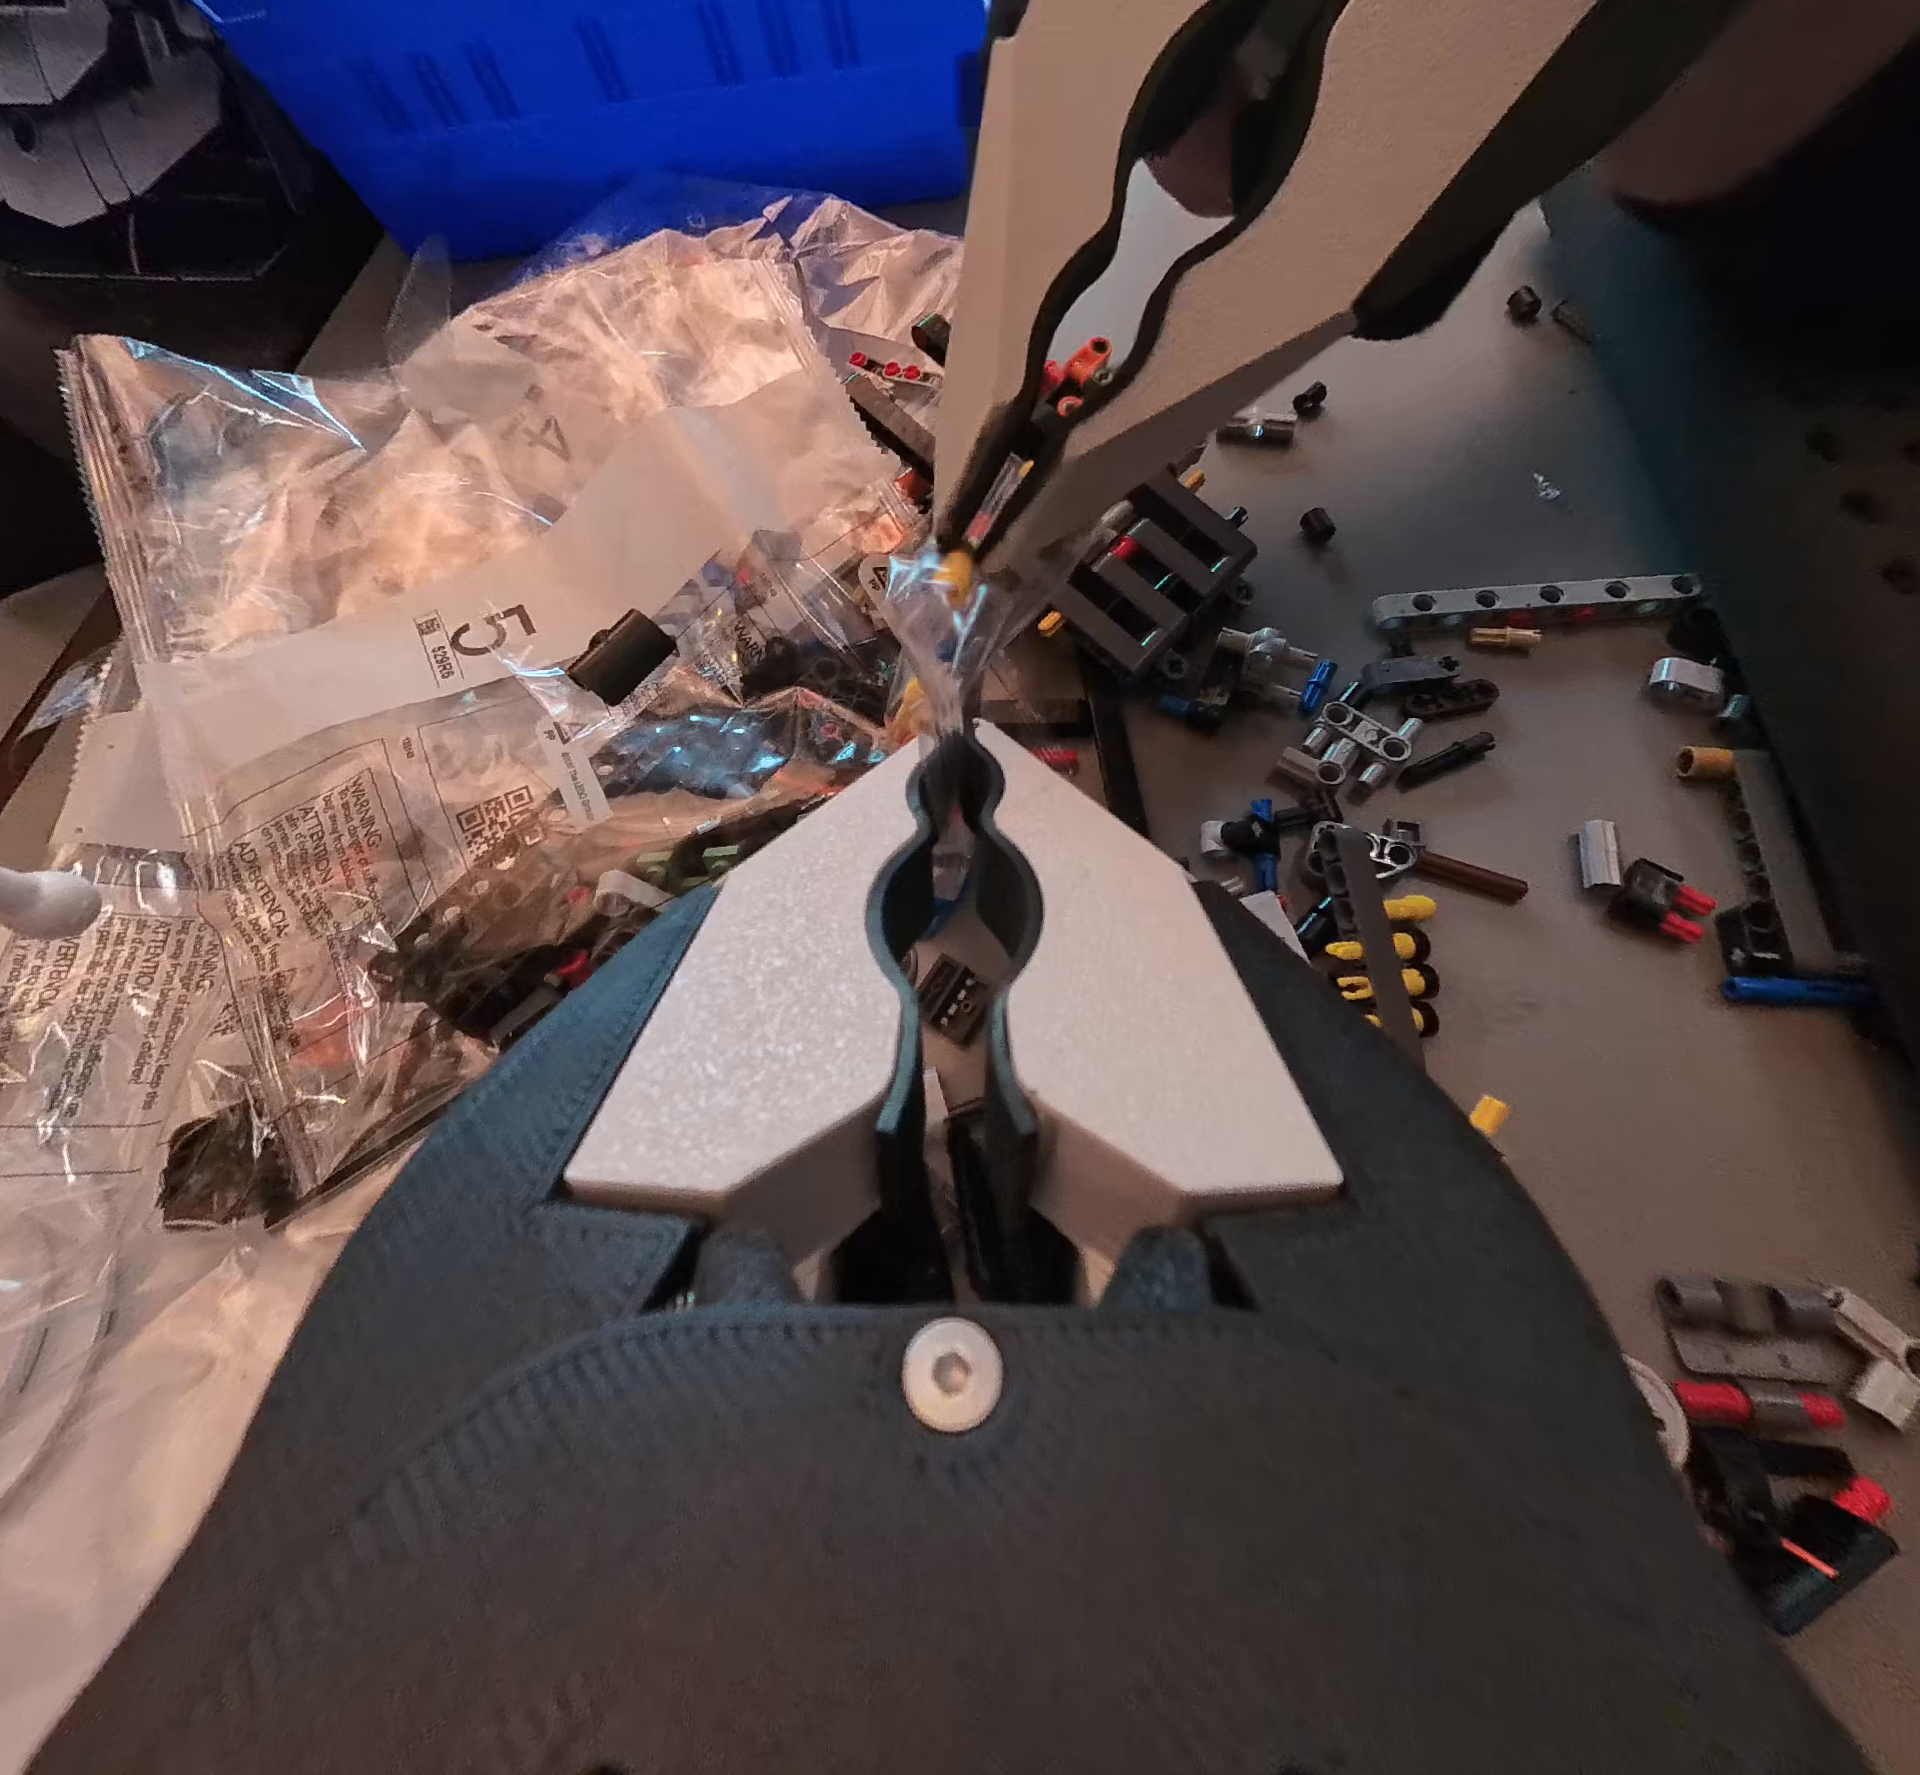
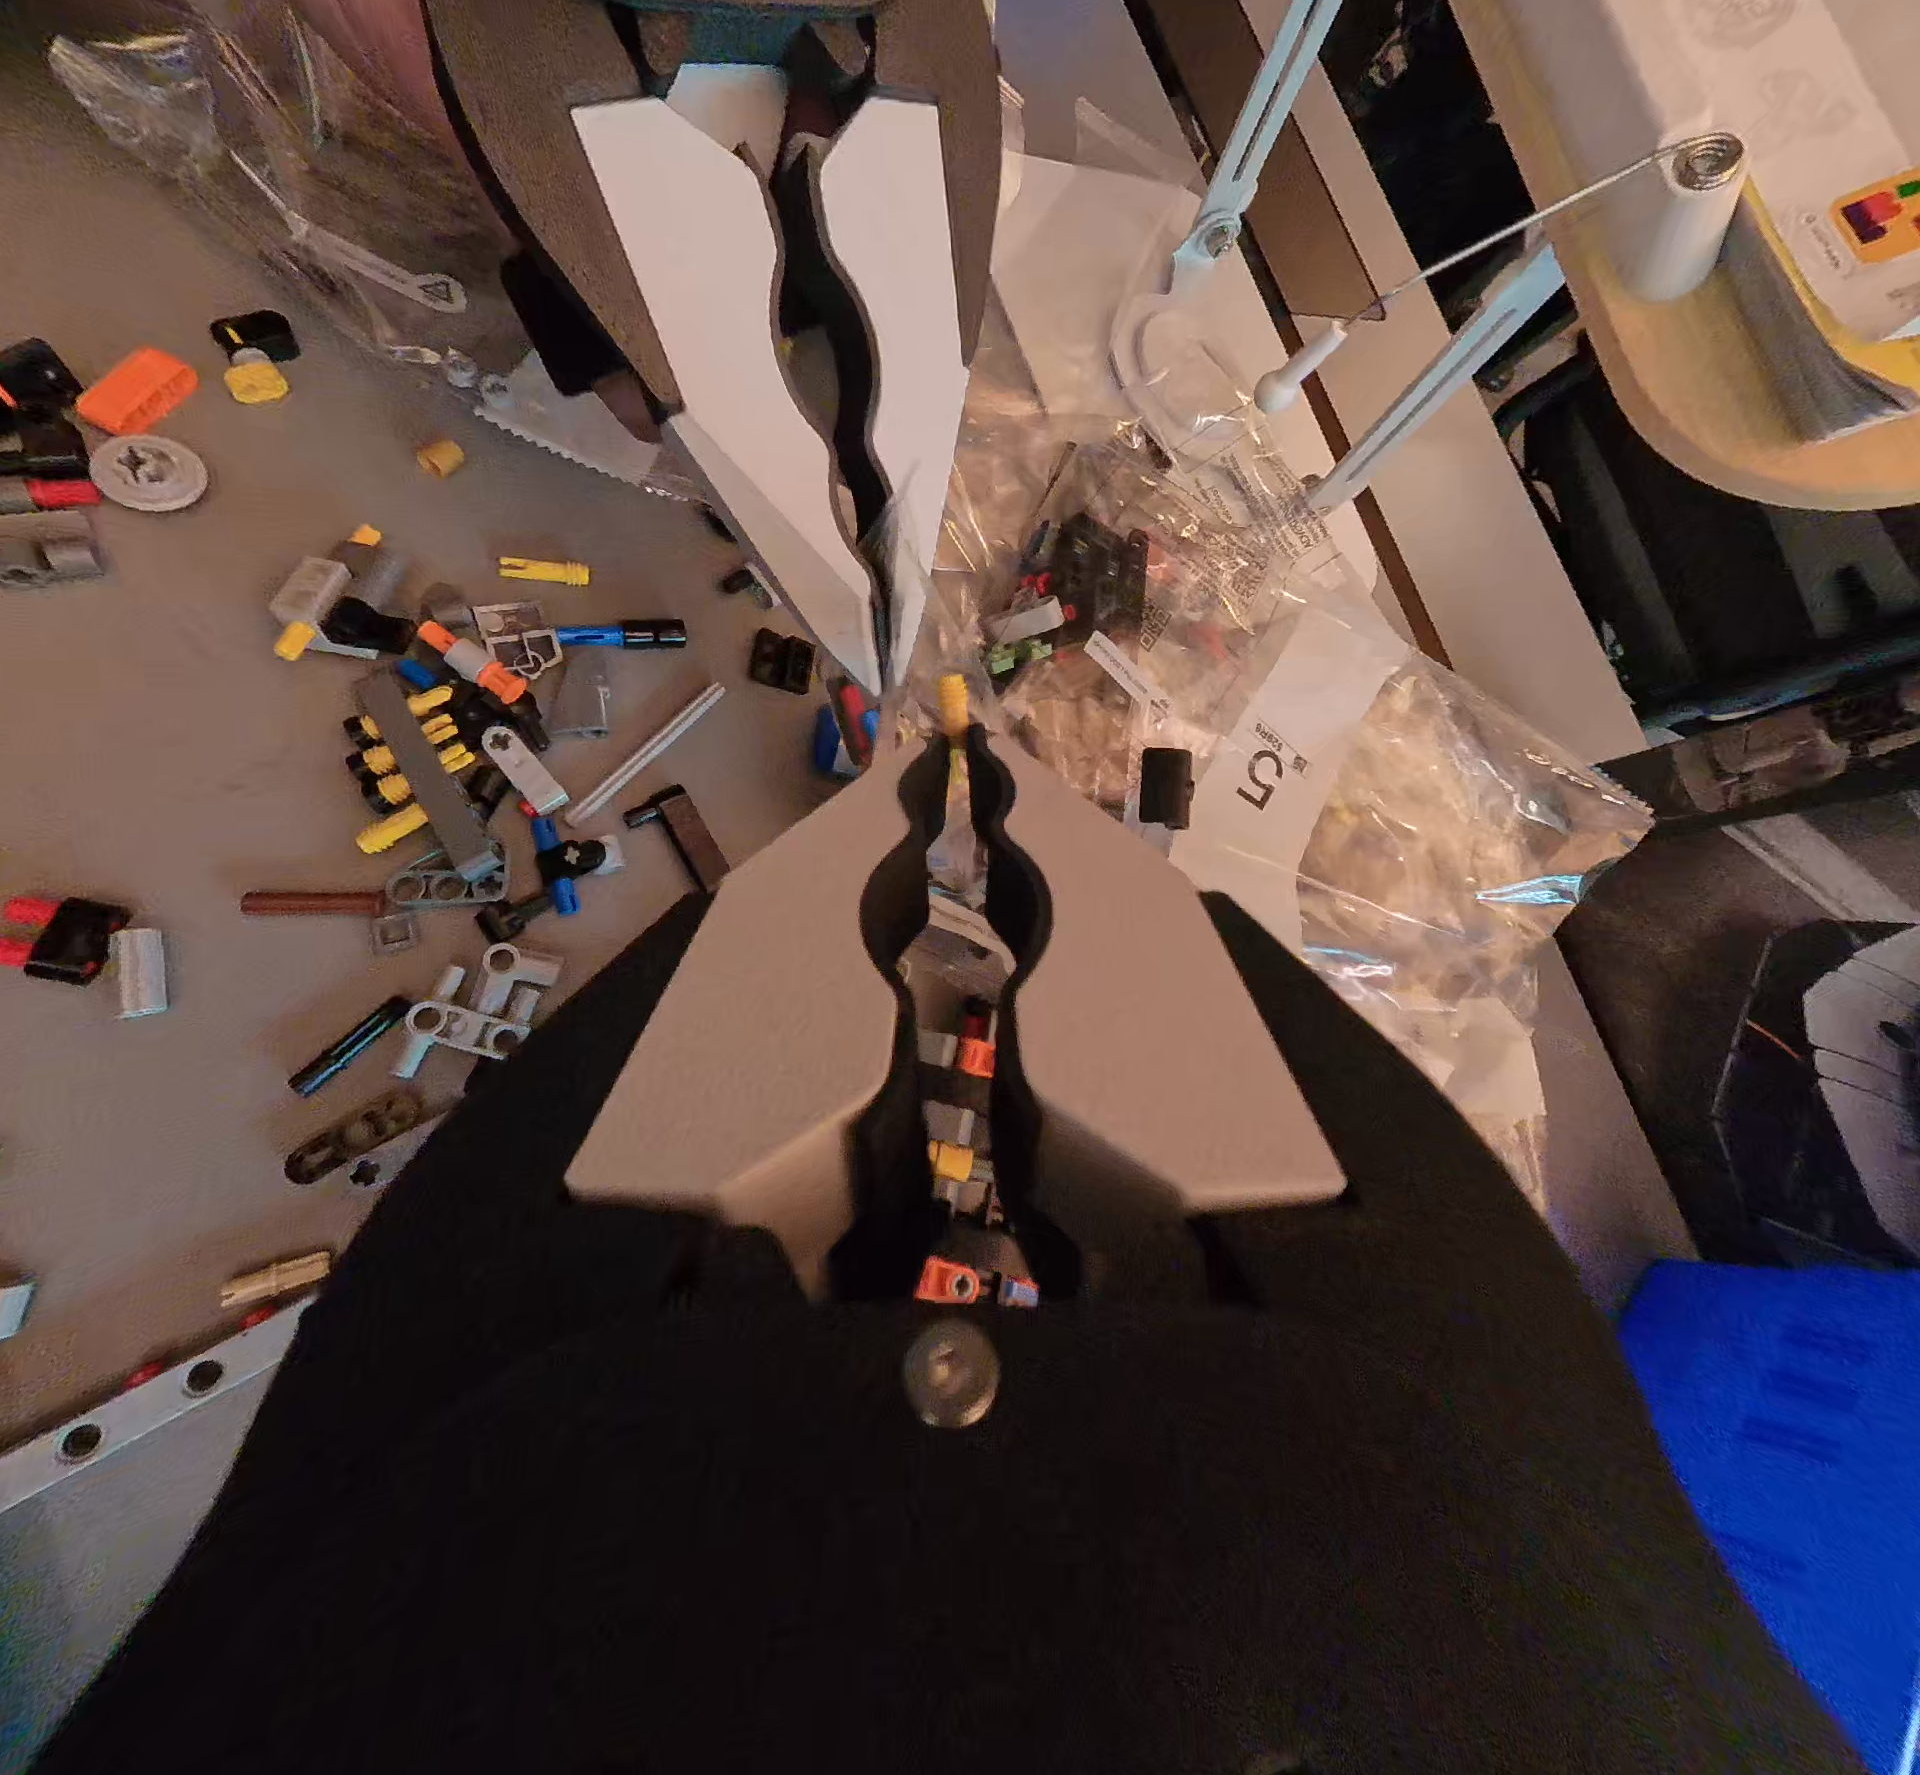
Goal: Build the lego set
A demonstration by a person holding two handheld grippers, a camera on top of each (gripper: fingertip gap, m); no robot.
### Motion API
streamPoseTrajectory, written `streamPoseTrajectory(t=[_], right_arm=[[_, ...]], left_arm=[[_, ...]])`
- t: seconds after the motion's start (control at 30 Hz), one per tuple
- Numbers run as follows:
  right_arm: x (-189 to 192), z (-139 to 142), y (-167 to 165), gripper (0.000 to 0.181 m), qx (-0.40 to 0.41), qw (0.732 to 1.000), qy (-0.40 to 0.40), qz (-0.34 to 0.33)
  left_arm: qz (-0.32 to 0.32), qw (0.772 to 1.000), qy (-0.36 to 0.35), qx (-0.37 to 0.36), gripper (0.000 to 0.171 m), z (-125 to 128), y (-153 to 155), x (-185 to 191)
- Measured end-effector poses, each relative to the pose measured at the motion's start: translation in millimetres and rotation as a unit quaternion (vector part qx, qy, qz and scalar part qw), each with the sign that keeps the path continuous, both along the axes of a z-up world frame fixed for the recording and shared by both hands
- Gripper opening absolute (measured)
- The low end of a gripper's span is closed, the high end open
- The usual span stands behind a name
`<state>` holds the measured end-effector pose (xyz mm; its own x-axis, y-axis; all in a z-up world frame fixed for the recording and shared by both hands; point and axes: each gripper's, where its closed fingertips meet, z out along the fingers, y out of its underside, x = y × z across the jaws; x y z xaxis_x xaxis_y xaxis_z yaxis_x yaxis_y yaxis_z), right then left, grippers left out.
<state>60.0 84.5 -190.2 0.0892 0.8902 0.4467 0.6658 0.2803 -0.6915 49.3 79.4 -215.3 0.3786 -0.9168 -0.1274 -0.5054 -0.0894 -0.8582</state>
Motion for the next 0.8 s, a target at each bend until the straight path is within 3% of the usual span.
streamPoseTrajectory(t=[0.4, 0.5, 0.63, 0.8], right_arm=[[-6, -4, 4, 0.001, 0.071, 0.996, -0.045, -0.017], [-10, 1, 3, 0.014, 0.07, 0.997, -0.024, -0.018], [-3, 11, 7, 0.017, 0.068, 0.997, 0.003, -0.023], [3, 17, 7, 0.035, -0.023, 0.997, 0.07, -0.016]], left_arm=[[-0.002, 1.0, 0.0, 0.005, 0.0, 2, -1, 2], [-0.002, 1.0, -0.002, 0.004, 0.0, 2, -1, 3], [0.0, 1.0, -0.011, 0.0, 0.0, 4, 0, 2], [0.007, 0.999, -0.038, -0.016, 0.0, 7, 3, -3]])
